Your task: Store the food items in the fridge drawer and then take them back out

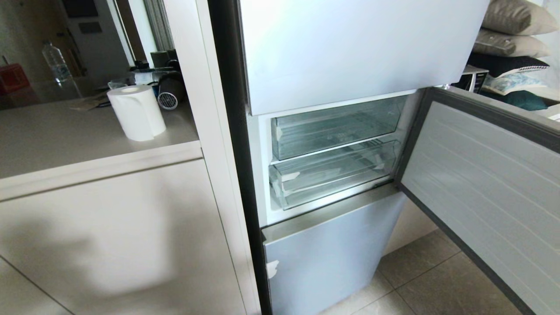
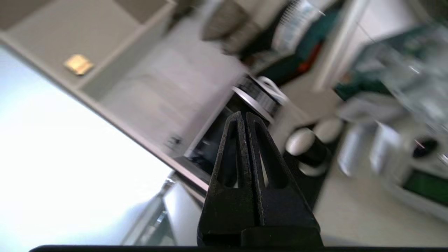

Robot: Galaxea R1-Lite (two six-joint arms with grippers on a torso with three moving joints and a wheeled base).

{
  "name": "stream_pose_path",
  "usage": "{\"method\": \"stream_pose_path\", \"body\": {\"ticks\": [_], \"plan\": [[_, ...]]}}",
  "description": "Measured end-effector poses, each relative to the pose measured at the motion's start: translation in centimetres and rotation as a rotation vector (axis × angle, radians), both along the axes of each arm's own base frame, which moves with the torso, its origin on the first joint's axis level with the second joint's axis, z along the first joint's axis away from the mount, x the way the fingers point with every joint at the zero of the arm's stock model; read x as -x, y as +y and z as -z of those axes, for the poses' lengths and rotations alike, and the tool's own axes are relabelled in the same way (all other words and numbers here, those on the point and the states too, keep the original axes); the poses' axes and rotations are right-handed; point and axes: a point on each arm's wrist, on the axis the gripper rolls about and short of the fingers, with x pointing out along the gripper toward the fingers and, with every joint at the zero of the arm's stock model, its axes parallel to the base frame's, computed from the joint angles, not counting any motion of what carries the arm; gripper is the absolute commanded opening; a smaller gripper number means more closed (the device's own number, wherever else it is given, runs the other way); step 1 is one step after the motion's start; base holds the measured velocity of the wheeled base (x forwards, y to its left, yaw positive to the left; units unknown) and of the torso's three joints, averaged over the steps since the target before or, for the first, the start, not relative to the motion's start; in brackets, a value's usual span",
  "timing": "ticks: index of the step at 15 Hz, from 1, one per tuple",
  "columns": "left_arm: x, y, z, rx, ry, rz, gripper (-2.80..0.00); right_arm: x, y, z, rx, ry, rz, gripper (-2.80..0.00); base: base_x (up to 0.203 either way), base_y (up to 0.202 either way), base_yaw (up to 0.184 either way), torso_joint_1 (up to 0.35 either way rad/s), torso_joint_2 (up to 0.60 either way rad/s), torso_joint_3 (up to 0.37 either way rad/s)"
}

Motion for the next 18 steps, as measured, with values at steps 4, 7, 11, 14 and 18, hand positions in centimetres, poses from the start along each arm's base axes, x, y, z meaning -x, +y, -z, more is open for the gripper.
{"method": "stream_pose_path", "body": {"ticks": [4, 7, 11, 14, 18], "plan": [[0.0, 0.0, 0.0, 0.000, 0.000, 0.000, -2.80, 0.0, -0.1, -1.4, -0.018, -0.040, -0.026, -2.80, 0.000, 0.000, 0.000, 0.000, 0.00, 0.000], [0.0, 0.0, 0.0, 0.000, 0.000, 0.000, -2.80, 0.0, -1.8, 1.2, -0.092, -0.008, 0.033, -2.80, 0.000, 0.000, 0.000, 0.000, 0.00, 0.000], [0.0, 0.0, 0.0, 0.000, 0.000, 0.000, -2.80, -1.4, -3.3, 6.1, -0.210, 0.123, 0.292, -2.80, 0.000, 0.000, 0.000, 0.000, 0.00, 0.000], [0.0, 0.0, 0.0, 0.000, 0.000, 0.000, -2.80, -4.8, -1.5, 9.4, -0.331, 0.245, 0.344, -2.80, 0.000, 0.000, 0.000, 0.000, 0.00, 0.000], [0.0, 0.0, 0.0, 0.000, 0.000, 0.000, -2.80, -8.3, 3.3, 11.5, -0.366, 0.329, 0.153, -2.80, 0.000, 0.000, 0.000, 0.000, 0.00, 0.000]]}}
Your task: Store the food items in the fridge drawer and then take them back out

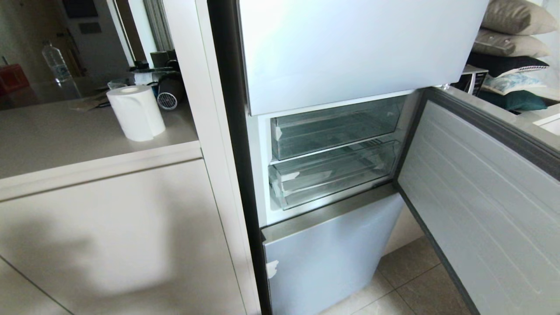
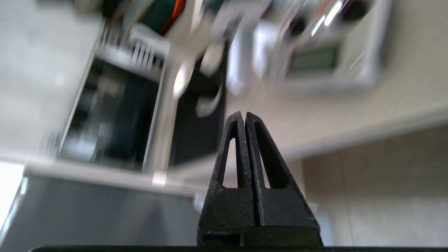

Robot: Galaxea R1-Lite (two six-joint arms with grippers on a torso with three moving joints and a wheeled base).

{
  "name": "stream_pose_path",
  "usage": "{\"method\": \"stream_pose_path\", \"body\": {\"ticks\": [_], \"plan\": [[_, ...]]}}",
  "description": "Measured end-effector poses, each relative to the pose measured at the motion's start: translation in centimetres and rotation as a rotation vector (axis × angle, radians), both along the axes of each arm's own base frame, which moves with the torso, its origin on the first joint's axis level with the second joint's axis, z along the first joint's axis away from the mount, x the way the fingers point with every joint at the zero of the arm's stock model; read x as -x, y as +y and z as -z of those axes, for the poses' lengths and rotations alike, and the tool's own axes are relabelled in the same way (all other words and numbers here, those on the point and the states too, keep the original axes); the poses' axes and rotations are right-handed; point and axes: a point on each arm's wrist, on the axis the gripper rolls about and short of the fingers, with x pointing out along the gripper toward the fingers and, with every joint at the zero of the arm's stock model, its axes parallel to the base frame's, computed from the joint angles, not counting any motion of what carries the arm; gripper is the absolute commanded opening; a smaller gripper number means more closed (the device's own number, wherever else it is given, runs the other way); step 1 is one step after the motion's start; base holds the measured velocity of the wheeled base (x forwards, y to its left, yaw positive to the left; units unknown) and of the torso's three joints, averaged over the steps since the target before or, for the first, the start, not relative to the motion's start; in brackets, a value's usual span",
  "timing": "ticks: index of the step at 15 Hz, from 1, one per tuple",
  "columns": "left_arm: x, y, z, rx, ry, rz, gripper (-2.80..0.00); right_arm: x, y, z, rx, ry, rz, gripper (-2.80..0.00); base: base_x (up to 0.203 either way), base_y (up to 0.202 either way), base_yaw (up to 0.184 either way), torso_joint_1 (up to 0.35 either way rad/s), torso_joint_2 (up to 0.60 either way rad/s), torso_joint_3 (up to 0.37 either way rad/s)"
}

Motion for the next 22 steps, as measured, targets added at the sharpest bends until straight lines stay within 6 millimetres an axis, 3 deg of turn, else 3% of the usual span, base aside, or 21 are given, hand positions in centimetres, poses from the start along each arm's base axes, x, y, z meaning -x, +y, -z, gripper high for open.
{"method": "stream_pose_path", "body": {"ticks": [8, 14, 17, 22], "plan": [[0.0, 0.0, 0.0, 0.000, 0.000, 0.000, -2.80, -4.4, 10.3, 0.8, 0.003, 0.023, -0.444, -2.80, 0.000, 0.000, 0.000, 0.000, 0.00, 0.000], [0.0, 0.0, 0.0, 0.000, 0.000, 0.000, -2.80, -8.5, 21.0, -0.9, 0.179, 0.050, -0.703, -2.80, 0.000, 0.000, 0.000, 0.000, 0.00, 0.000], [0.0, 0.0, 0.0, 0.000, 0.000, 0.000, -2.80, -11.8, 24.9, -1.2, 0.250, 0.084, -0.763, -2.80, 0.000, 0.000, 0.000, 0.000, 0.00, 0.000], [0.0, 0.0, 0.0, 0.000, 0.000, 0.000, -2.80, -19.7, 33.4, -0.8, 0.368, 0.080, -0.840, -2.80, 0.000, 0.000, 0.000, 0.000, 0.00, 0.000]]}}
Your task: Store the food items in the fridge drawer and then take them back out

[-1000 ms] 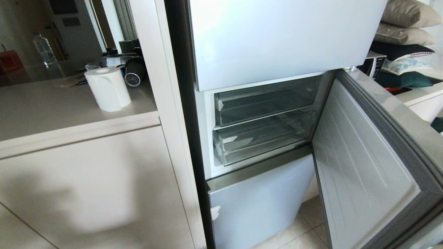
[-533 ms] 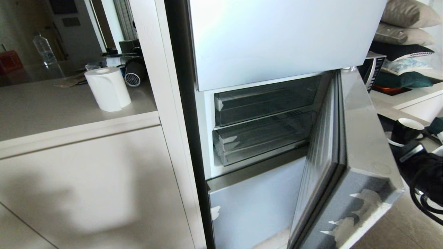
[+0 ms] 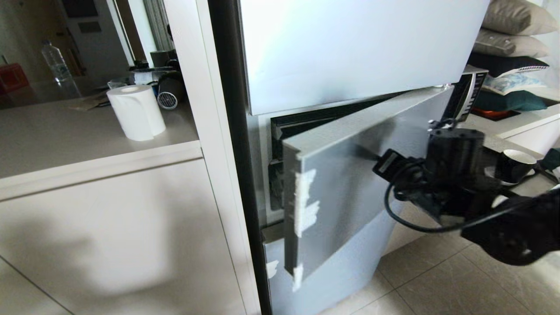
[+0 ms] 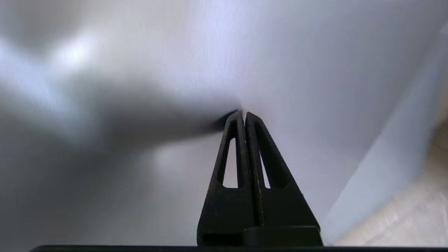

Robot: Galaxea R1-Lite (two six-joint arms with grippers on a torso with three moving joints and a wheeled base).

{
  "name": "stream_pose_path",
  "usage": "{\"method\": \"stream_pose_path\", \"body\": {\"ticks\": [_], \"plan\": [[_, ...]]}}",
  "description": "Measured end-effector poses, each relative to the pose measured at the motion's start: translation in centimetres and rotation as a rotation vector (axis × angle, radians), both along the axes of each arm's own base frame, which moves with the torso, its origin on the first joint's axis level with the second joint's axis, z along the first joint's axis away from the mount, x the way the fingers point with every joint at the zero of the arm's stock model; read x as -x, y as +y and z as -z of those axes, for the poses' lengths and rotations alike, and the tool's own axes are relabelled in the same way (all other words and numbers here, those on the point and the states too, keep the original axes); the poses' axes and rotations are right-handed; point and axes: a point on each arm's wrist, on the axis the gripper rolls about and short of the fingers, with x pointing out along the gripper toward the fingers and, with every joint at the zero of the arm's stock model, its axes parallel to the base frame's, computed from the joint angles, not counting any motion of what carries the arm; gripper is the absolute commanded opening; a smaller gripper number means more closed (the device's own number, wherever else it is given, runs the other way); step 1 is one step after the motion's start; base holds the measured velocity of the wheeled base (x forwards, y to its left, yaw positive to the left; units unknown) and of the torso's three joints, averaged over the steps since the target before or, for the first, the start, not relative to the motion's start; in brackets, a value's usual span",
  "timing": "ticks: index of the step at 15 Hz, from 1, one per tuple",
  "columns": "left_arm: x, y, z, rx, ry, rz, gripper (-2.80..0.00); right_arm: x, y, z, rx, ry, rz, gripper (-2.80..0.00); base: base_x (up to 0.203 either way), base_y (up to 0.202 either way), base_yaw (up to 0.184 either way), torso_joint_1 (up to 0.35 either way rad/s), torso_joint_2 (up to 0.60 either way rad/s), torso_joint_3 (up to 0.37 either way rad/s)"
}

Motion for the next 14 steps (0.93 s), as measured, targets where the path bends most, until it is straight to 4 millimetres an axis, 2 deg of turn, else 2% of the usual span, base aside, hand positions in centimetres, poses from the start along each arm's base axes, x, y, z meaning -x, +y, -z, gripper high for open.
{"method": "stream_pose_path", "body": {"ticks": [3, 4, 6, 8, 9, 11, 14], "plan": [[0.0, 0.0, 0.0, 0.000, 0.000, 0.000, -2.80, -4.8, 3.9, 1.0, 0.058, -0.044, -0.011, -2.80, 0.000, 0.000, 0.000, 0.000, 0.00, 0.000], [0.0, 0.0, 0.0, 0.000, 0.000, 0.000, -2.80, -5.5, 4.4, 1.7, 0.074, -0.040, -0.013, -2.80, 0.000, 0.000, 0.000, 0.000, 0.00, 0.000], [0.0, 0.0, 0.0, 0.000, 0.000, 0.000, -2.80, -5.1, 4.3, 2.6, 0.099, -0.010, -0.020, -2.80, 0.000, 0.000, 0.000, 0.000, 0.00, 0.000], [0.0, 0.0, 0.0, 0.000, 0.000, 0.000, -2.80, -2.8, 3.2, 1.7, 0.118, 0.000, -0.044, -2.80, 0.000, 0.000, 0.000, 0.000, 0.00, 0.000], [0.0, 0.0, 0.0, 0.000, 0.000, 0.000, -2.80, -0.9, 2.4, 0.8, 0.133, -0.006, -0.061, -2.80, 0.000, 0.000, 0.000, 0.000, 0.00, 0.000], [0.0, 0.0, 0.0, 0.000, 0.000, 0.000, -2.80, 3.5, 0.2, -0.9, 0.172, -0.025, -0.078, -2.80, 0.000, 0.000, 0.000, 0.000, 0.00, 0.000], [0.0, 0.0, 0.0, 0.000, 0.000, 0.000, -2.80, 11.7, -4.6, -2.6, 0.231, -0.073, -0.033, -2.80, 0.000, 0.000, 0.000, 0.000, 0.00, 0.000]]}}
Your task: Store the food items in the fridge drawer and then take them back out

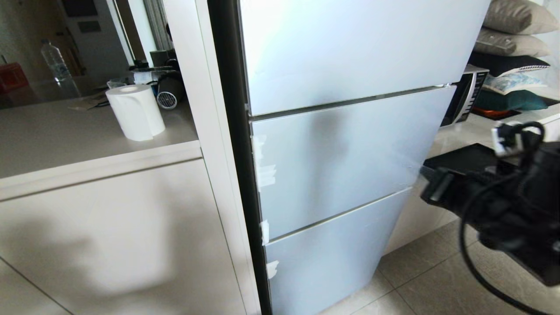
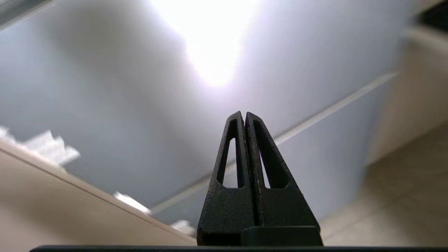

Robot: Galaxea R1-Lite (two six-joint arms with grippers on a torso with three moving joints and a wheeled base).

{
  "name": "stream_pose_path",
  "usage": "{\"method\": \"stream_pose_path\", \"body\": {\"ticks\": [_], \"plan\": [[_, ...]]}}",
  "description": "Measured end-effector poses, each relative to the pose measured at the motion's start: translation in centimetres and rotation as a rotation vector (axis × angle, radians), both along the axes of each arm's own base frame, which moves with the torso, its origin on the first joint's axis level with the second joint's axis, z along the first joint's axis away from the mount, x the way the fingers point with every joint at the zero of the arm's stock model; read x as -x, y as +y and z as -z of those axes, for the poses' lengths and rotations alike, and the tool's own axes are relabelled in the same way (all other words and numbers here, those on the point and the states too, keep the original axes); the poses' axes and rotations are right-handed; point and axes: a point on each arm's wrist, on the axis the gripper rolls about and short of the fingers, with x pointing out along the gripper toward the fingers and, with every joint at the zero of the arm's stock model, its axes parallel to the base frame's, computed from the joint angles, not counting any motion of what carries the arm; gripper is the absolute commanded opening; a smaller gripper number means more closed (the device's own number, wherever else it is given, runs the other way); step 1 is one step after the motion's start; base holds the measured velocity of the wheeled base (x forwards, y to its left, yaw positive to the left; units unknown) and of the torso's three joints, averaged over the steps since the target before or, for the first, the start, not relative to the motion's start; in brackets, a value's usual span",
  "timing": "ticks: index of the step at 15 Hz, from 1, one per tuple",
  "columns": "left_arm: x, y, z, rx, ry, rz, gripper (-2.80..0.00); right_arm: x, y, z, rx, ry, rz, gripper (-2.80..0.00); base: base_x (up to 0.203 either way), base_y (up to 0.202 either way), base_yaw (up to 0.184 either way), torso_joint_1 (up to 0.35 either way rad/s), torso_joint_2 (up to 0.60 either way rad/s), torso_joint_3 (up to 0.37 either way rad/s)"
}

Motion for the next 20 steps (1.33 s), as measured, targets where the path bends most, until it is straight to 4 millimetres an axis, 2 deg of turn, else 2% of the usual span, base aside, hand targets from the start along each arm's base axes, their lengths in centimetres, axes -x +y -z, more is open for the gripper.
{"method": "stream_pose_path", "body": {"ticks": [2, 5, 8, 10, 13, 20], "plan": [[0.0, 0.0, 0.0, 0.000, 0.000, 0.000, -2.80, 5.4, -4.0, 0.8, 0.065, -0.021, 0.059, -2.80, 0.000, 0.000, 0.000, 0.000, 0.00, 0.000], [0.0, 0.0, 0.0, 0.000, 0.000, 0.000, -2.80, 12.2, -9.2, 4.4, 0.240, 0.003, 0.131, -2.80, 0.000, 0.000, 0.000, 0.000, 0.00, 0.000], [0.0, 0.0, 0.0, 0.000, 0.000, 0.000, -2.80, 17.5, -10.5, 8.5, 0.382, 0.026, 0.085, -2.80, 0.000, 0.000, 0.000, 0.000, 0.00, 0.000], [0.0, 0.0, 0.0, 0.001, 0.000, 0.000, -2.80, 19.9, -10.6, 10.9, 0.421, 0.003, 0.037, -2.80, 0.000, 0.000, 0.000, 0.000, 0.00, 0.000], [0.0, 0.0, 0.0, 0.001, 0.000, 0.000, -2.80, 21.2, -10.4, 13.2, 0.398, -0.022, 0.019, -2.80, 0.000, 0.000, 0.000, 0.000, 0.00, 0.000], [0.0, 0.0, 0.0, 0.002, 0.000, 0.000, -2.80, 21.7, -10.4, 13.6, 0.358, -0.073, 0.048, -2.80, 0.000, 0.000, 0.000, 0.000, 0.00, 0.000]]}}
